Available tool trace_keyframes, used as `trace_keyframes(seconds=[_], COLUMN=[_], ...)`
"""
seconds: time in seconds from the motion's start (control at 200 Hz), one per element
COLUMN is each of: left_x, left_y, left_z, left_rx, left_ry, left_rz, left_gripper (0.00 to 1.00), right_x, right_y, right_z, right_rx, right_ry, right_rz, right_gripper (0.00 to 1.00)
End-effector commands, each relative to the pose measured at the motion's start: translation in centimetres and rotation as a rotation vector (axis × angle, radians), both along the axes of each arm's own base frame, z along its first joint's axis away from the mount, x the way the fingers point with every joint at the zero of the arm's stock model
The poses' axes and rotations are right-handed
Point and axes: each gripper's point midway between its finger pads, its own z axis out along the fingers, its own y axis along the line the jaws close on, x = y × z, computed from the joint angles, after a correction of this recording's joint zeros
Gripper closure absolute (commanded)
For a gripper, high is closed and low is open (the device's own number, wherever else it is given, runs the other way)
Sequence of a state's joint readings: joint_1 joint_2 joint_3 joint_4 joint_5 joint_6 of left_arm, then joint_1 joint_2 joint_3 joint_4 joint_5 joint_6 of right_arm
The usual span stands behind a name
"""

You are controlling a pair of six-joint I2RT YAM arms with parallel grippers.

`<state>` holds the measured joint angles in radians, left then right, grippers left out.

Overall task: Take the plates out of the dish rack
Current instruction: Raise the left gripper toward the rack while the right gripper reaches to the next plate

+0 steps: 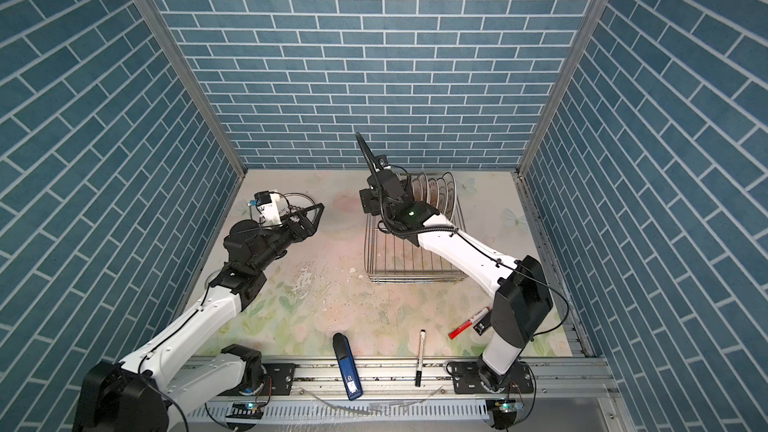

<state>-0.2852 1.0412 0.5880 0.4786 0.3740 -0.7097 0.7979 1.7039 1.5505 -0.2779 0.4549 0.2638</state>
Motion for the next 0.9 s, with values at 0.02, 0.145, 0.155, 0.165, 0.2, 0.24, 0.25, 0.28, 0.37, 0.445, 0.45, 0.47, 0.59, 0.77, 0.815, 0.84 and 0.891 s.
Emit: trace_keyframes(seconds=[0.02,0.145,0.155,0.165,0.2,0.24,0.25,0.28,0.37,0.445,0.45,0.47,0.59,0.77,0.815,0.84,0.891], left_x=[-1.2,-1.0,-0.9,-0.9,-0.9,-0.9,-0.9,-0.9,-0.8,-0.6,-0.6,-0.6,-0.8,-0.8,-0.7,-0.7,-0.6], left_y=[-2.4,-2.5,-2.5,-2.5,-2.7,-3.2,-3.3,-3.6,-4.2,-4.4,-4.4,-4.5,-5.0,-5.5,-5.5,-5.6,-5.7], left_z=[1.8,1.1,1.1,1.0,1.0,0.8,0.8,0.8,0.7,0.2,0.2,0.0,-0.4,-0.6,-0.8,-0.7,-0.9], left_rx=[0.026,0.049,0.050,0.050,0.048,0.047,0.046,0.042,0.032,0.042,0.042,0.049,0.060,0.064,0.066,0.065,0.063], left_ry=[-0.088,-0.068,-0.068,-0.068,-0.071,-0.072,-0.072,-0.075,-0.075,-0.063,-0.063,-0.060,-0.056,-0.051,-0.048,-0.048,-0.044], left_rz=[-0.131,-0.121,-0.119,-0.118,-0.122,-0.137,-0.143,-0.159,-0.184,-0.174,-0.173,-0.174,-0.180,-0.180,-0.180,-0.181,-0.184], left_gripper=[0.00,0.00,0.00,0.00,0.00,0.00,0.00,0.00,0.00,0.00,0.00,0.00,0.00,0.00,0.00,0.00,0.00], right_x=[2.0,3.5,3.7,3.7,4.1,4.5,4.6,4.8,5.3,5.6,5.6,5.6,5.9,6.2,6.4,6.4,6.5], right_y=[-1.2,-1.6,-1.7,-1.7,-1.8,-2.2,-2.3,-2.4,-2.4,-2.7,-2.7,-2.8,-2.8,-2.5,-2.6,-2.6,-2.6], right_z=[-1.8,-3.0,-3.2,-3.2,-3.4,-3.7,-3.7,-3.7,-4.0,-4.3,-4.3,-4.2,-4.6,-5.0,-5.0,-5.1,-5.1], right_rx=[-0.008,-0.061,-0.068,-0.073,-0.096,-0.122,-0.129,-0.141,-0.164,-0.184,-0.184,-0.187,-0.189,-0.181,-0.181,-0.183,-0.184], right_ry=[0.081,0.113,0.114,0.114,0.115,0.118,0.119,0.115,0.116,0.114,0.113,0.110,0.113,0.115,0.114,0.112,0.108], right_rz=[-0.078,-0.139,-0.147,-0.151,-0.170,-0.200,-0.205,-0.219,-0.238,-0.259,-0.261,-0.269,-0.273,-0.266,-0.270,-0.269,-0.271], right_gripper=[0.19,0.32,0.34,0.35,0.37,0.39,0.40,0.43,0.48,0.49,0.49,0.50,0.51,0.57,0.60,0.61,0.63])
